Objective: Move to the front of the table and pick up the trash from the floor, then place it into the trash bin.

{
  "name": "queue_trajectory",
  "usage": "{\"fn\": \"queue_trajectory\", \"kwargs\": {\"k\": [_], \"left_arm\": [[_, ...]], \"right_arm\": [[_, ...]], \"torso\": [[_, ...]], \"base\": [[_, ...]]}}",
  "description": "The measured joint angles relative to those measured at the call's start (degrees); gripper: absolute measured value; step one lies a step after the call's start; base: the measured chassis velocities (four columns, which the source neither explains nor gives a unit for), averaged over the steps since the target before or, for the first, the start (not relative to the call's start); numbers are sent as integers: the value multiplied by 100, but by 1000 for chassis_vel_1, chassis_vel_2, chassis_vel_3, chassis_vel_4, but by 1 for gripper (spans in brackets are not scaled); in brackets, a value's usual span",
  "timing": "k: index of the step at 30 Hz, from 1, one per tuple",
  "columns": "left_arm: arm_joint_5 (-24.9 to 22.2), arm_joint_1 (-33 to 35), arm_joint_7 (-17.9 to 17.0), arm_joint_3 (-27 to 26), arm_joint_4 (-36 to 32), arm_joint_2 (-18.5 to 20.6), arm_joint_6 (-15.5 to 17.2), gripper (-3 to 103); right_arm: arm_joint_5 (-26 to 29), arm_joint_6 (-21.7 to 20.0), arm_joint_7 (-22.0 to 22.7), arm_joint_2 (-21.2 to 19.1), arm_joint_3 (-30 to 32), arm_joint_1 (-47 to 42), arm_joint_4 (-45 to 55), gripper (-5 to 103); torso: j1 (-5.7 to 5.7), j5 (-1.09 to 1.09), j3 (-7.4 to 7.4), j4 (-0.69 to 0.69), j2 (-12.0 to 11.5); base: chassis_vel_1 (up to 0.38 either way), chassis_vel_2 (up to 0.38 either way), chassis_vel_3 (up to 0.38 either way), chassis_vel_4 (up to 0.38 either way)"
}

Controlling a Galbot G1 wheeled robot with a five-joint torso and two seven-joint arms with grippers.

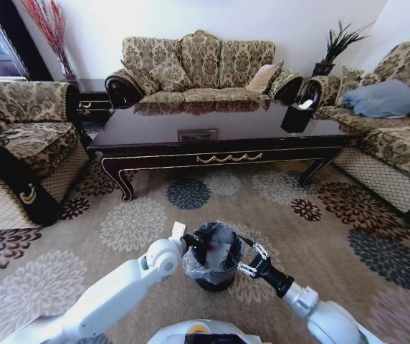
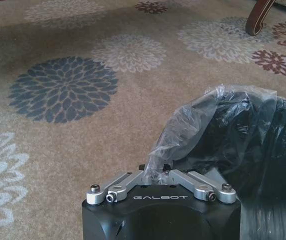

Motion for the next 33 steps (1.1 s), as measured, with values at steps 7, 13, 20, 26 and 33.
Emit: {"fn": "queue_trajectory", "kwargs": {"k": [7, 13, 20, 26, 33], "left_arm": [[9, 143, 19, -191, -65, 83, 0, 3], [-23, 357, 54, -685, -157, 231, -1, 3], [-44, 690, 129, -1313, -274, 621, -8, 3], [86, 1189, 356, -1855, -334, 889, -149, 3], [531, 1830, 570, -2492, -243, 975, -420, 3]], "right_arm": [[7, 5, 5, 26, -1, 2, 8, 99], [171, -12, 63, 69, 58, 38, 31, 100], [470, -44, 108, 158, 242, 80, 19, 100], [589, -44, 111, 285, 362, 24, -54, 100], [522, 6, 98, 520, 374, -62, -293, 100]], "torso": [[0, 0, 0, 0, 0], [0, -1, 0, -1, 0], [0, -1, 0, 2, 0], [0, -1, 0, 0, 0], [0, 0, 0, -1, 0]], "base": [[0, 0, 0, 0], [0, 0, 0, 0], [0, 0, 0, 0], [0, 0, 0, 0], [0, 0, 0, 0]]}}
